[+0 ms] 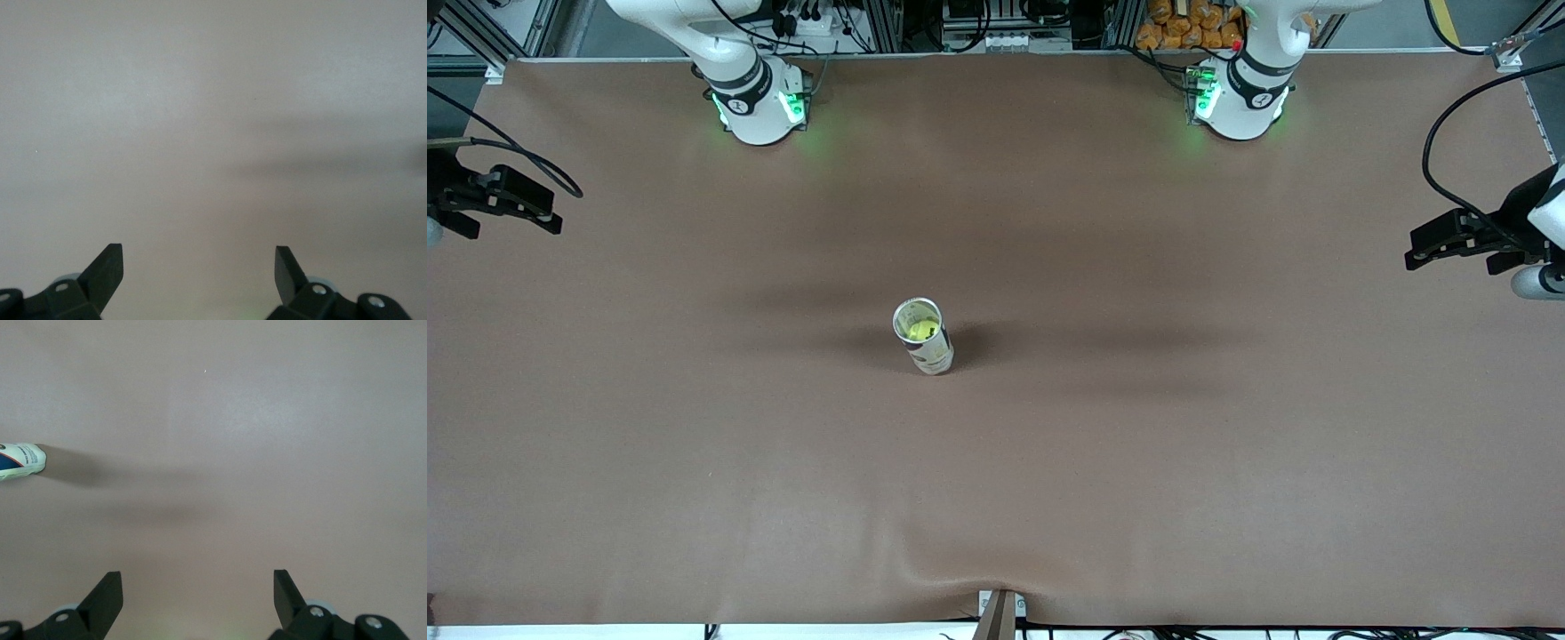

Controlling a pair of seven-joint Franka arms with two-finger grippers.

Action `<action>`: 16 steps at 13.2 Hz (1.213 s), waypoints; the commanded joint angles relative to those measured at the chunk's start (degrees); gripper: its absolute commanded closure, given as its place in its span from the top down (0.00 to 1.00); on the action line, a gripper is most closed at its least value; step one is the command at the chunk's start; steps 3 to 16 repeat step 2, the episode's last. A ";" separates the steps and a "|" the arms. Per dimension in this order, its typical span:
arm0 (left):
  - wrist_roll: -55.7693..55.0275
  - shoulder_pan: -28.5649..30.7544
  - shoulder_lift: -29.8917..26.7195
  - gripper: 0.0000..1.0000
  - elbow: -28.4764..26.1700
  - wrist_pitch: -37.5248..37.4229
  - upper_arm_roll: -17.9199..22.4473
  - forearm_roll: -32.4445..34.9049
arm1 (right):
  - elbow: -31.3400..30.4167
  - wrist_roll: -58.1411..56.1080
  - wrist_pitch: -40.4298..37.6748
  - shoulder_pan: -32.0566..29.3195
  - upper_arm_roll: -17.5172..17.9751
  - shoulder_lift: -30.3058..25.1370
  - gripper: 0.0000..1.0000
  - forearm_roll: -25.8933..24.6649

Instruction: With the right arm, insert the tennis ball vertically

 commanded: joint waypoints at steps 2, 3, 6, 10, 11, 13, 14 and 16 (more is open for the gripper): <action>0.61 0.05 -1.02 1.00 -0.18 -1.15 0.02 1.27 | -0.86 -0.28 -0.79 -1.29 1.35 -1.37 1.00 -1.10; 0.61 0.05 -1.02 1.00 -0.18 -1.15 0.02 1.27 | -0.86 -0.28 -0.79 -1.29 1.35 -1.37 1.00 -1.10; 0.61 0.05 -1.02 1.00 -0.18 -1.15 0.02 1.27 | -0.86 -0.28 -0.79 -1.29 1.35 -1.37 1.00 -1.10; 0.61 0.05 -1.02 1.00 -0.18 -1.15 0.02 1.27 | -0.86 -0.28 -0.79 -1.29 1.35 -1.37 1.00 -1.10; 0.61 0.05 -1.02 1.00 -0.18 -1.15 0.02 1.27 | -0.86 -0.28 -0.79 -1.29 1.35 -1.37 1.00 -1.10; 0.61 0.05 -1.02 1.00 -0.18 -1.15 0.02 1.27 | -0.86 -0.28 -0.79 -1.29 1.35 -1.37 1.00 -1.10; 0.61 0.05 -1.02 1.00 -0.18 -1.15 0.02 1.27 | -0.86 -0.28 -0.79 -1.29 1.35 -1.37 1.00 -1.10; 0.61 0.05 -1.02 1.00 -0.18 -1.15 0.02 1.27 | -0.86 -0.28 -0.79 -1.29 1.35 -1.37 1.00 -1.10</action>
